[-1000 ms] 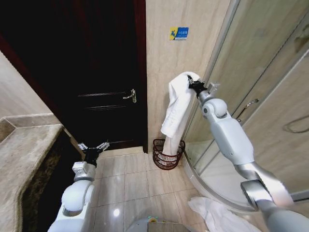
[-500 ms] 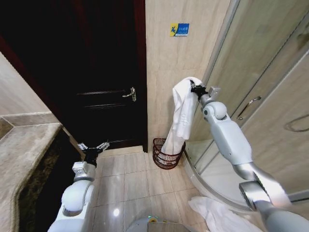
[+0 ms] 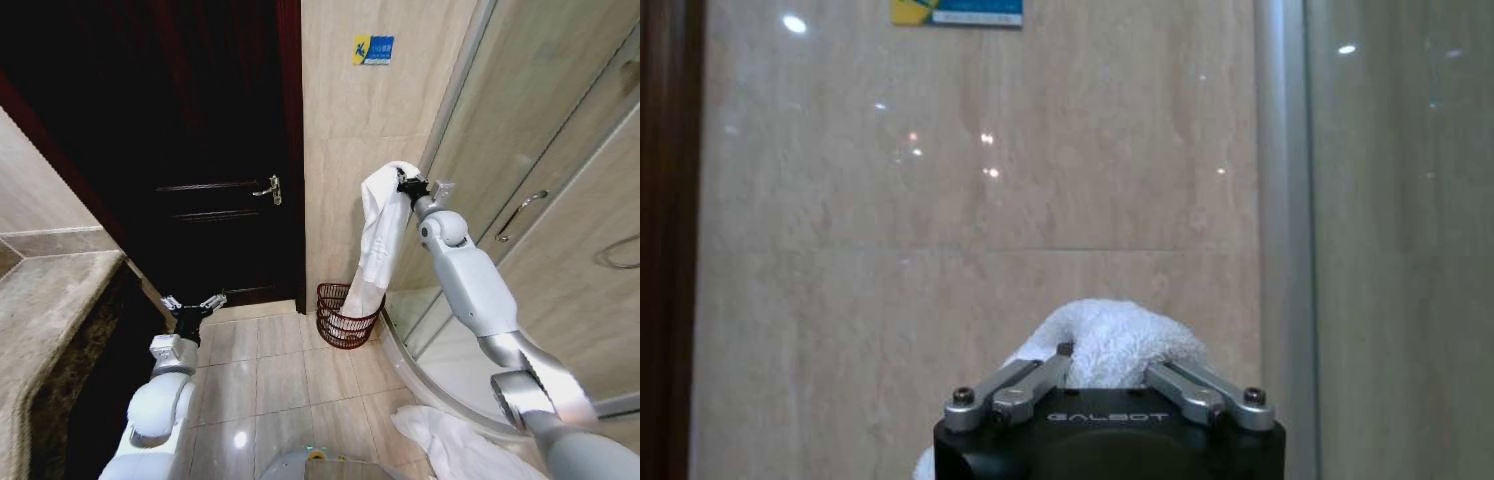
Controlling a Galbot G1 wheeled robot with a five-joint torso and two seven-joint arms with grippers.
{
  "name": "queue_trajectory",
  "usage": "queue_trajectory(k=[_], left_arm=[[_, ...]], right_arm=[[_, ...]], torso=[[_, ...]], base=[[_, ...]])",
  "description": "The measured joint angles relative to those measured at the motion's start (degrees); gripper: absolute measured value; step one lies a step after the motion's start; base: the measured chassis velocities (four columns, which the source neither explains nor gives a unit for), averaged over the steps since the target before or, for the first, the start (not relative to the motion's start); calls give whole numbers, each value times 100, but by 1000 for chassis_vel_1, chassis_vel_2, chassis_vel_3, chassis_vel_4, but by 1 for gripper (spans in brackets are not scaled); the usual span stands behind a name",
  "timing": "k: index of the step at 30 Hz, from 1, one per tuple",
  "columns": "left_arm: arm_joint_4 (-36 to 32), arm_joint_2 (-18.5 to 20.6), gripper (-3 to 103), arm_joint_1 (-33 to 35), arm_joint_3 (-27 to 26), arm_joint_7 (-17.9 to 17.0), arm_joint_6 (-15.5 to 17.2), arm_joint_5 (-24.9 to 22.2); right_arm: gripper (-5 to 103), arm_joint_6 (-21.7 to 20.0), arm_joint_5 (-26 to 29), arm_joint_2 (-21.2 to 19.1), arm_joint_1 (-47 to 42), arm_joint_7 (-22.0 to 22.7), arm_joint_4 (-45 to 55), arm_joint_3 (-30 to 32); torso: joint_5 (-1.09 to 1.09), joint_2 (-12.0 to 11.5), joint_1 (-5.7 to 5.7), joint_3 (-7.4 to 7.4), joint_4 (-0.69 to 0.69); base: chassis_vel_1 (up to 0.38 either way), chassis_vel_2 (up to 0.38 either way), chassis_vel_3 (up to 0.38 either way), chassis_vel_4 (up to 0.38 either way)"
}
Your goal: Discard the used towel into the hamper.
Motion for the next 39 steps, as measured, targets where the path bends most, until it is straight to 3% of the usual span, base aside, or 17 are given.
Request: queue_trajectory(k=[10,22,39], left_arm=[[0,0,100,0,0,0,0,0],[0,0,100,0,0,0,0,0],[0,0,100,0,0,0,0,0]], right_arm=[[5,-83,28,-105,-46,80,-35,66],[5,-64,80,140,408,123,-670,-81],[5,36,-96,255,397,-16,-1005,34]], torso=[[0,-317,-148,-171,-2],[-1,-731,-339,-393,0],[1,-1249,-577,-672,-1]], base=[[0,0,0,0],[0,0,0,0],[0,0,0,0]])
